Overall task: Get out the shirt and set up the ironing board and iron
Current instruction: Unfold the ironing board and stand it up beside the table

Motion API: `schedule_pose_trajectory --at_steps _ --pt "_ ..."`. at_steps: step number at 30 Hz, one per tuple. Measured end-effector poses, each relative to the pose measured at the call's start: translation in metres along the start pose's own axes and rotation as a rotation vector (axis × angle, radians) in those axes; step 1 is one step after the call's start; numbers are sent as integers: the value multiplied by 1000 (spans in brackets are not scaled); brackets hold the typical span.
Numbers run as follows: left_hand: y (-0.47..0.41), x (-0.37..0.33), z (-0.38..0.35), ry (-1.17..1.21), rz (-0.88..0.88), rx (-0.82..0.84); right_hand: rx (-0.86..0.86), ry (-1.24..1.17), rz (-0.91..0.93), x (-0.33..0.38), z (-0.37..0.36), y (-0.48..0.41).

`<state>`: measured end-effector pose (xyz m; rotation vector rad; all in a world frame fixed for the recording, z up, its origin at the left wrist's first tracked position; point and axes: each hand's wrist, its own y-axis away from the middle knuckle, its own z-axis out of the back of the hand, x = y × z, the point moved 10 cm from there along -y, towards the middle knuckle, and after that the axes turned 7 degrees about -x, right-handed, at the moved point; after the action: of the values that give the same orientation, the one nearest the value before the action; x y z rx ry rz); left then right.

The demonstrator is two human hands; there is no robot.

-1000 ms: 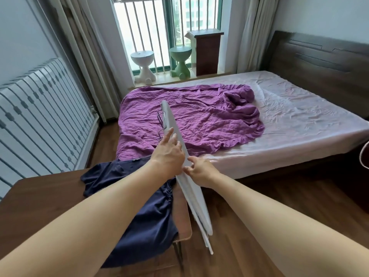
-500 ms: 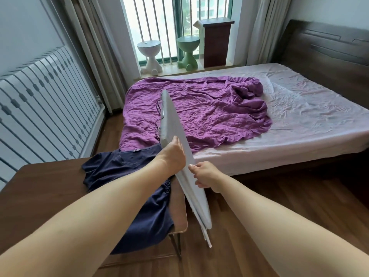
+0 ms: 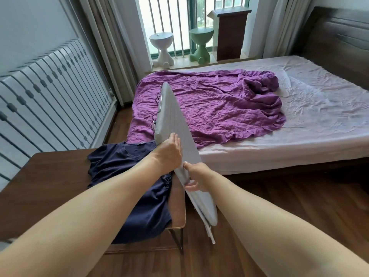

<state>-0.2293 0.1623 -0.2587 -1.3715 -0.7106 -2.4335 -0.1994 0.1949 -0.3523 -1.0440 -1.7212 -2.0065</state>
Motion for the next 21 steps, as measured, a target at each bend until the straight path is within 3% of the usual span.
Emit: schedule_pose_trajectory --at_steps 8,13,21 --pt "2 -2 3 -11 -1 -65 -47 -575 -277 -14 -14 14" --pt "1 -5 2 -34 -8 -112 -116 -729 -475 -26 -13 19" --pt "1 -8 4 -44 -13 -179 -163 -930 -515 -31 -23 6"
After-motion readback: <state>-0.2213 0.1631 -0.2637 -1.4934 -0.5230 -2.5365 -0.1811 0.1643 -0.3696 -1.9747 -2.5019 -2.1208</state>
